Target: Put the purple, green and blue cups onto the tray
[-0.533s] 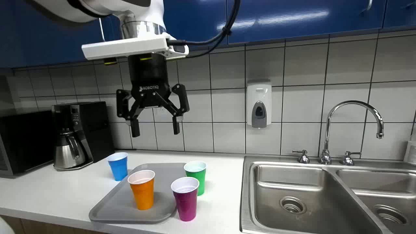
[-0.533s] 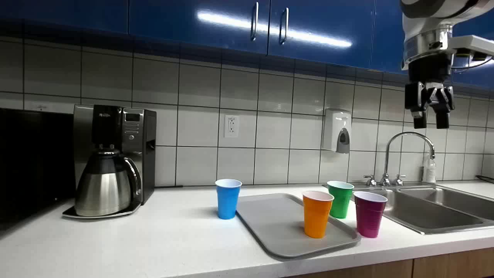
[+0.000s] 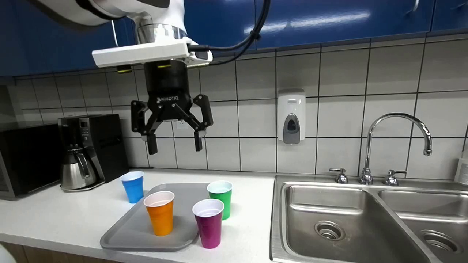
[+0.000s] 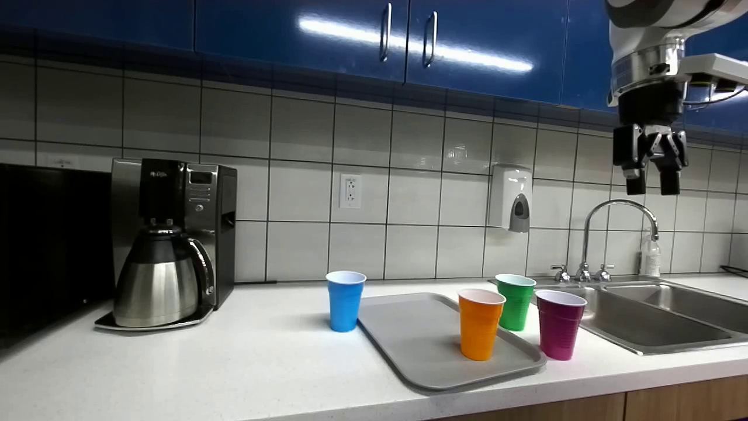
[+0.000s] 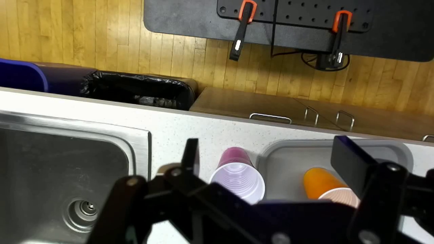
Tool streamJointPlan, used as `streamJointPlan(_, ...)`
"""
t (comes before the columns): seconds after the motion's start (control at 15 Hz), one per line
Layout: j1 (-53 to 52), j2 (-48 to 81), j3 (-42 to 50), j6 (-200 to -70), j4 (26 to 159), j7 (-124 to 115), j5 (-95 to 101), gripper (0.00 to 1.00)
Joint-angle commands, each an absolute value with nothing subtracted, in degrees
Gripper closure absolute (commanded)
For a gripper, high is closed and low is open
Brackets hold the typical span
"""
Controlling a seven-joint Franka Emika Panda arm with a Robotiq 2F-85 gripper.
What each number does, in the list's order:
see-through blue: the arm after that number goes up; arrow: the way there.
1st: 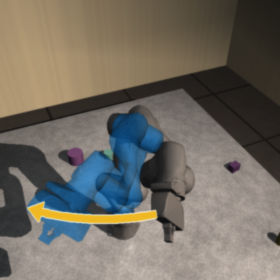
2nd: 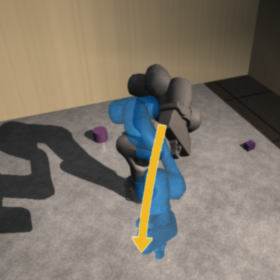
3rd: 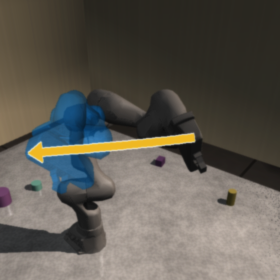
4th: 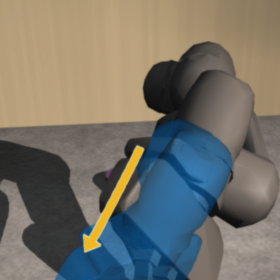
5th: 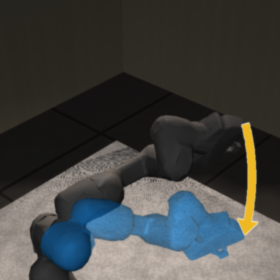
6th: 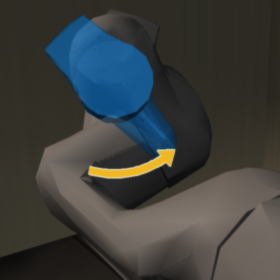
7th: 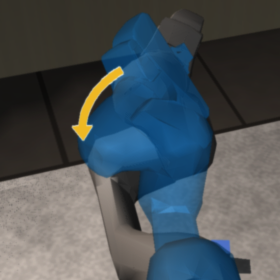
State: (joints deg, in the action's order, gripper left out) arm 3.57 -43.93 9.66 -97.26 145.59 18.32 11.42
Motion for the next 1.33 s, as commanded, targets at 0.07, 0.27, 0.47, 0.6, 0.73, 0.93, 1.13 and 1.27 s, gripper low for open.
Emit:
streamJointPlan(0.07, 3.2, -43.9, 9.9, -97.1, 145.5, 18.1, 11.6, 0.00)
streamJointPlan(0.27, 3.2, -43.9, 9.9, -97.1, 145.5, 18.1, 11.6, 0.00)
streamJointPlan(0.47, 3.2, -43.9, 9.9, -97.1, 145.5, 18.1, 11.6, 0.00)
streamJointPlan(0.6, 3.2, -43.9, 9.9, -97.1, 145.5, 18.1, 11.6, 0.00)
streamJointPlan(0.73, 3.4, -43.6, 9.7, -98.0, 146.1, 17.6, 12.0, 0.00)
streamJointPlan(0.93, 3.4, -42.7, 10.0, -99.8, 147.2, 17.7, 12.2, 0.00)
streamJointPlan(1.13, 3.4, -40.4, 10.0, -102.8, 148.2, 17.2, 11.8, 0.00)
streamJointPlan(1.27, 3.4, -38.6, 10.0, -105.3, 148.8, 17.0, 11.6, 0.00)
